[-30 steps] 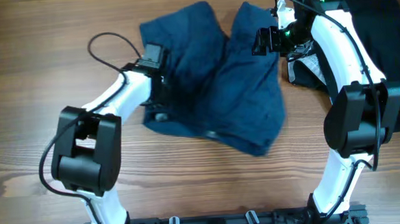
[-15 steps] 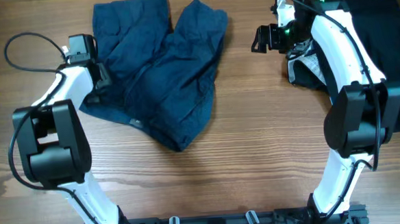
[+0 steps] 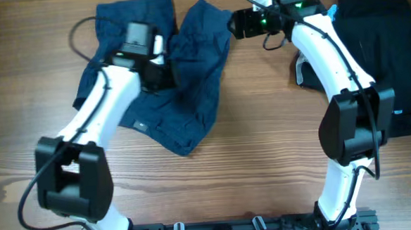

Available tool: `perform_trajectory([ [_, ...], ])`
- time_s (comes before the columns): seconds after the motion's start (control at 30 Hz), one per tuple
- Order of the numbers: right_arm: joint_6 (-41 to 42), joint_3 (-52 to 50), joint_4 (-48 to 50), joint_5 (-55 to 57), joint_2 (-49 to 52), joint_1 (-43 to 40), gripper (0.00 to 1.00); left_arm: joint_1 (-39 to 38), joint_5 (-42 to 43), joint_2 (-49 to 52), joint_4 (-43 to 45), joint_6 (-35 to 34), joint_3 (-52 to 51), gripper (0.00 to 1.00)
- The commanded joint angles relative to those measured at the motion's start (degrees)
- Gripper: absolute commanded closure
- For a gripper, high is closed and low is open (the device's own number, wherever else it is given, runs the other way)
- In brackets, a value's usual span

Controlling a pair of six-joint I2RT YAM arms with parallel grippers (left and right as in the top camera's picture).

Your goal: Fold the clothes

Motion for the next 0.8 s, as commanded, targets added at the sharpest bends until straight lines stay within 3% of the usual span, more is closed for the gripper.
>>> perform_trajectory([
  [0.0,6.34,1.05,2.05,-1.99,4.72,-0.13,0.16,-7.50,1.09,1.36,1.75,-0.17,0.04,0.44],
  [0.17,9.73,1.05,7.26,-7.91,11.13,-0.13,0.16,-13.18,-3.19,1.40,2.21,-0.17,-0.92,0.48],
  [0.4,12.81,1.05,12.15,-9.79,15.80,0.74,0.16,-14.60,-3.76,2.32,-3.45,1.16,-2.12,0.49],
  [0.47,13.84,1.05,13.66,-9.94,16.52,1.18,0.20,-14.97,-3.76,2.58,-5.60,1.14,-2.12,0.52],
  [0.63,15.21,1.05,16.39,-10.21,17.64,2.71,0.31,-18.18,-3.48,2.89,-12.59,-0.70,-2.21,0.69],
  [0.77,15.78,1.05,16.63,-10.60,19.02,2.97,0.36,-21.46,-3.56,2.89,-14.27,-0.70,-2.21,0.72],
])
